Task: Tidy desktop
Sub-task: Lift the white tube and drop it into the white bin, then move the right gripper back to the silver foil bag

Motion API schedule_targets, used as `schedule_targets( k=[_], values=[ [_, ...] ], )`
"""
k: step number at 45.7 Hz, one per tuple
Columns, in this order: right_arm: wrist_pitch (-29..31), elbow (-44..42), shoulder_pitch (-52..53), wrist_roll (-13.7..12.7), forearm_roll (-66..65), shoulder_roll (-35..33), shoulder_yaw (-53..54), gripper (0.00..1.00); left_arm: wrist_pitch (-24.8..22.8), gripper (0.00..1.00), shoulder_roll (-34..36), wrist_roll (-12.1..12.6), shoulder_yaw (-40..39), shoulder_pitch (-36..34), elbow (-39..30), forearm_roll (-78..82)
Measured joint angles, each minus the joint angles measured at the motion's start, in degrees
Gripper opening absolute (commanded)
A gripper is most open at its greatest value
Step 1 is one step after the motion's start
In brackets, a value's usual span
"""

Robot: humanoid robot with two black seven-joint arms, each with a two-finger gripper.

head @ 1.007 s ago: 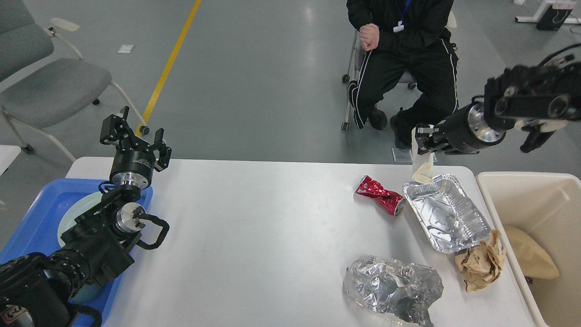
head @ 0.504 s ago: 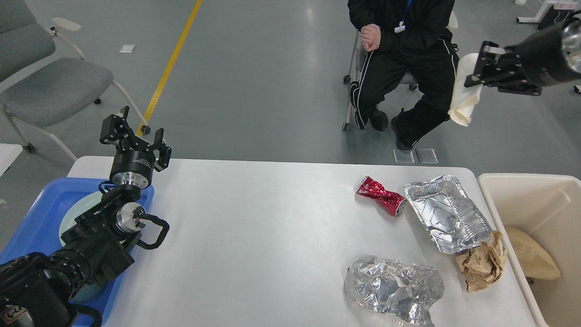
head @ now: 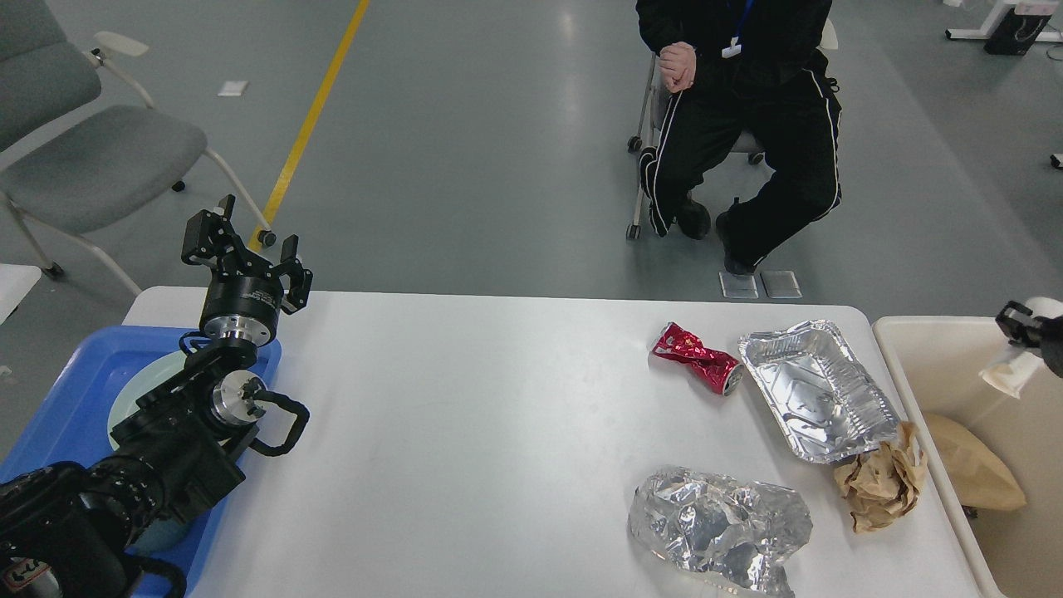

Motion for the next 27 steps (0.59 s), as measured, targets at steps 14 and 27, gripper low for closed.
schedule_targets(
  k=[14, 27],
  values=[
    [-0.7, -10.6, -16.6, 0.1, 0.1, 5.2, 9.4, 1.0, 0.0, 0.96, 0.0, 0.0, -0.1, 0.0, 0.0, 0.0],
    [-0.3, -10.1, -16.6, 0.1, 0.1, 5.8, 9.4, 1.0, 0.0, 0.96, 0.0, 0.0, -0.1, 0.0, 0.0, 0.0]
  ],
)
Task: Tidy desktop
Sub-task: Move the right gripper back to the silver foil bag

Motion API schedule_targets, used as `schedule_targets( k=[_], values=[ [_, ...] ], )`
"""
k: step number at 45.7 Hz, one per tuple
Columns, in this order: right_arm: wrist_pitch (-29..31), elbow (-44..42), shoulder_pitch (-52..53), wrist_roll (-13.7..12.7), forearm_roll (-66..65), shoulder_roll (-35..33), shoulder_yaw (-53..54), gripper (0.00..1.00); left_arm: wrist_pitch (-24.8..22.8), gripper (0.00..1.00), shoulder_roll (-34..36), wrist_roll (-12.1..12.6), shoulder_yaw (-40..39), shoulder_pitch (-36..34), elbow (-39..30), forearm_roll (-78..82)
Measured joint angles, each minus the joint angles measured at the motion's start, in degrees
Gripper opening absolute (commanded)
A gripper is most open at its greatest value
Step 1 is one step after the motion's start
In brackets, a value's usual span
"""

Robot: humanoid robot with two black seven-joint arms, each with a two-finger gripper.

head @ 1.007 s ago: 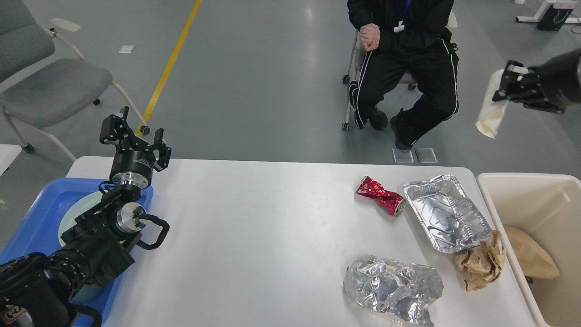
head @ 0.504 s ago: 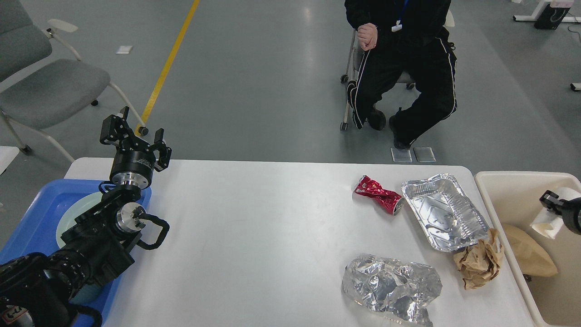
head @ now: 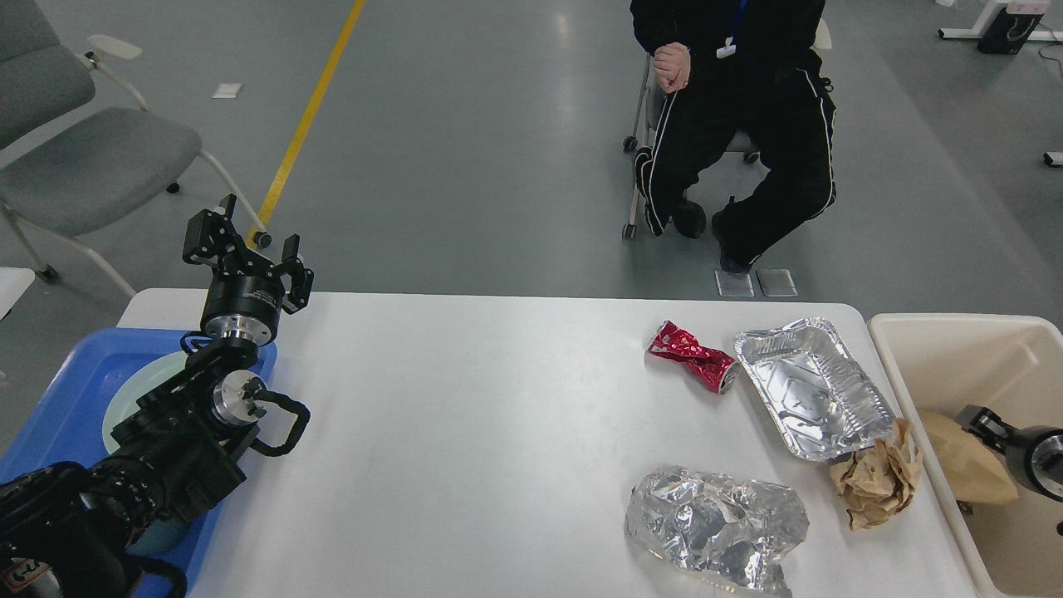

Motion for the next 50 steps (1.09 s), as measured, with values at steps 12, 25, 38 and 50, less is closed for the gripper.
schedule_targets(
  k=[12, 25, 38, 50],
  values=[
    [0.5, 6.6, 17.1, 0.1, 0.1, 2.3, -12.1, 1.0, 0.0, 0.96, 0.0, 0.0, 0.0, 0.0, 0.0, 0.0],
    [15.6, 25.7, 46.7, 0.2, 0.4, 10.0, -25.7, 1.0, 0.0, 0.96, 0.0, 0.0, 0.0, 0.0, 0.0, 0.0],
    [37.9, 32.5, 63.7, 0.3, 0.4, 13.7, -24.2, 1.0, 0.0, 0.96, 0.0, 0.0, 0.1, 0.0, 0.0, 0.0],
    [43.9, 39.6, 76.9, 0.3, 0.3, 11.7, -24.0, 1.0, 0.0, 0.96, 0.0, 0.0, 0.1, 0.0, 0.0, 0.0]
  ],
)
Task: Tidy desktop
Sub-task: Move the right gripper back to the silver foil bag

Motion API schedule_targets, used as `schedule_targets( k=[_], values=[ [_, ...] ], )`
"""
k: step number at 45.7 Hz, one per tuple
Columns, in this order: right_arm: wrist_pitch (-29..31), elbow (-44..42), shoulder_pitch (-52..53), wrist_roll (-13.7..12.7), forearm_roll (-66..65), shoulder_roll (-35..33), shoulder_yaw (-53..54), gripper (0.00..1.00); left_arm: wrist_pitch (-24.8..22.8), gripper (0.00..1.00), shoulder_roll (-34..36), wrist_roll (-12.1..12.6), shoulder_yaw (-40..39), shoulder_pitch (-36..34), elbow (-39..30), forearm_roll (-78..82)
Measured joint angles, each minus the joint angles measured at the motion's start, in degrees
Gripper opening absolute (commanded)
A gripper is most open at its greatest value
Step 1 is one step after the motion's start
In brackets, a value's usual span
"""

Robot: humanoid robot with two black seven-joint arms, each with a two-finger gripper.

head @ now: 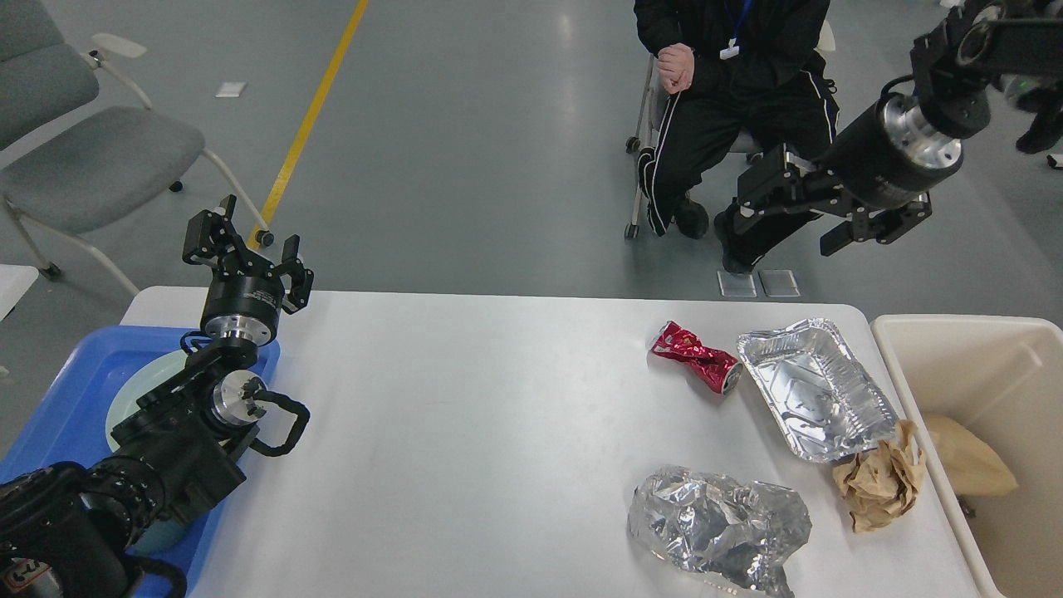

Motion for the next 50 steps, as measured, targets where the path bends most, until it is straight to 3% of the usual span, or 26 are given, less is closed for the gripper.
schedule_targets(
  k=[7, 13, 30, 37, 50],
  values=[
    [-0.1, 0.7, 2.9, -0.3, -0.2, -0.4, -0.1, 1.0, 0.0, 0.96, 0.0, 0.0, 0.0, 0.0, 0.0, 0.0],
    [-5.5, 0.3, -0.6, -0.5, -0.4, -0.5, -0.1, 1.0, 0.0, 0.96, 0.0, 0.0, 0.0, 0.0, 0.0, 0.0],
    [-36.9, -2.6, -29.7, -0.6, -1.1, -0.1, -0.1, 1.0, 0.0, 0.96, 0.0, 0.0, 0.0, 0.0, 0.0, 0.0],
    [-48.0, -5.8, -40.3, -0.4, -4.7, 3.2, -0.4, 1.0, 0.0, 0.96, 0.0, 0.0, 0.0, 0.0, 0.0, 0.0],
    [-52.3, -8.8, -47.9, -0.3, -8.6, 5.4, -0.4, 1.0, 0.0, 0.96, 0.0, 0.0, 0.0, 0.0, 0.0, 0.0]
  ],
)
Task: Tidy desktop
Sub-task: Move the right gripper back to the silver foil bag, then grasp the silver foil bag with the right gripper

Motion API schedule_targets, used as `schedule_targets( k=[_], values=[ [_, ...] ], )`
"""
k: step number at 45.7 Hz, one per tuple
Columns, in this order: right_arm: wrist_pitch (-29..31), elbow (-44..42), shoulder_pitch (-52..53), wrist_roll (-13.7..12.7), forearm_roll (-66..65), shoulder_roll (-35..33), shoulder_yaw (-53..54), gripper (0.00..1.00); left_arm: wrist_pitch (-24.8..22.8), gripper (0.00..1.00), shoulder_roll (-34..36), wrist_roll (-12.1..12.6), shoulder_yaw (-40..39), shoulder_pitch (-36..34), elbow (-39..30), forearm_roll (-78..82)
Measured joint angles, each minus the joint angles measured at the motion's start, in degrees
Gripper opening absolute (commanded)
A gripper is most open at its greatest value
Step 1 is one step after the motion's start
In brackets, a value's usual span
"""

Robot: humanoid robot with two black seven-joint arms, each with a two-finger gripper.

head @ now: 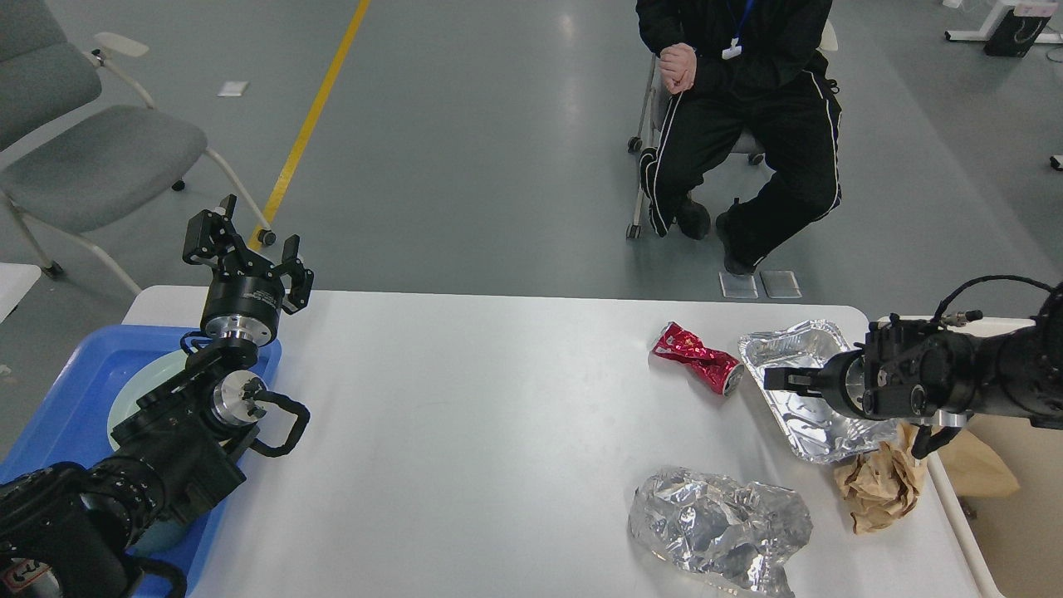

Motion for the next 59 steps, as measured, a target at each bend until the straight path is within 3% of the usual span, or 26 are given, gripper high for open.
schedule_targets(
  k=[9, 19, 24, 26, 32, 41, 45, 50, 55, 59],
  values=[
    [-0.2, -8.6, -7.6, 0.1, 0.0, 4.2, -0.4, 1.0, 0.0, 0.96, 0.0, 0.0, 0.0, 0.0, 0.0, 0.0],
    [-0.3, -10.3, -10.2, 0.2, 0.0, 4.8, -0.4, 0.95, 0.0, 0.96, 0.0, 0.0, -0.1, 0.0, 0.0, 0.0],
    [-0.4, -11.8, -11.2, 0.1, 0.0, 5.0, -0.6, 0.83, 0.0, 0.96, 0.0, 0.0, -0.1, 0.0, 0.0, 0.0],
    [-0.4, -12.4, -11.8, 0.1, 0.0, 5.1, -0.7, 0.73, 0.0, 0.96, 0.0, 0.0, -0.1, 0.0, 0.0, 0.0],
    [-0.4, -13.0, -12.7, 0.1, 0.0, 5.2, -0.7, 0.66, 0.0, 0.96, 0.0, 0.0, -0.1, 0.0, 0.0, 0.0],
    [-1.2, -13.7, -13.3, 0.1, 0.0, 5.2, -0.7, 0.44, 0.0, 0.96, 0.0, 0.0, -0.1, 0.0, 0.0, 0.0],
    [-2.3, -14.3, -13.7, 0.1, 0.1, 5.2, -0.7, 0.39, 0.0, 0.96, 0.0, 0.0, -0.1, 0.0, 0.0, 0.0],
    [-3.4, -14.4, -13.8, 0.1, 0.1, 5.2, -0.6, 0.23, 0.0, 0.96, 0.0, 0.0, -0.1, 0.0, 0.0, 0.0],
    [-3.9, -14.5, -13.8, 0.1, 0.3, 5.2, -0.4, 0.0, 0.0, 0.96, 0.0, 0.0, -0.1, 0.0, 0.0, 0.0],
    [-4.1, -14.5, -13.8, 0.1, 0.3, 5.3, -0.4, 0.0, 0.0, 0.96, 0.0, 0.0, -0.1, 0.0, 0.0, 0.0]
  ],
)
